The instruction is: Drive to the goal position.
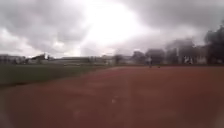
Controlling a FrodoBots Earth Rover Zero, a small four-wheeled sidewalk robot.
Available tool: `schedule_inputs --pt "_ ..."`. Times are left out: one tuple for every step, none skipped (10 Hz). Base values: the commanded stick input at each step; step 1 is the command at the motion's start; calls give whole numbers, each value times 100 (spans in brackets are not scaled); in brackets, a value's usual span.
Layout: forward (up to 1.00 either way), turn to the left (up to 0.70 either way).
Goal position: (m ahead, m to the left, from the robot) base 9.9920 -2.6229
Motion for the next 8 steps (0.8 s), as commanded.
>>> schedule_inputs --pt "70 0" --pt "70 0" --pt "70 0" --pt "70 0" --pt "70 0" --pt "70 0" --pt "70 0" --pt "70 0"
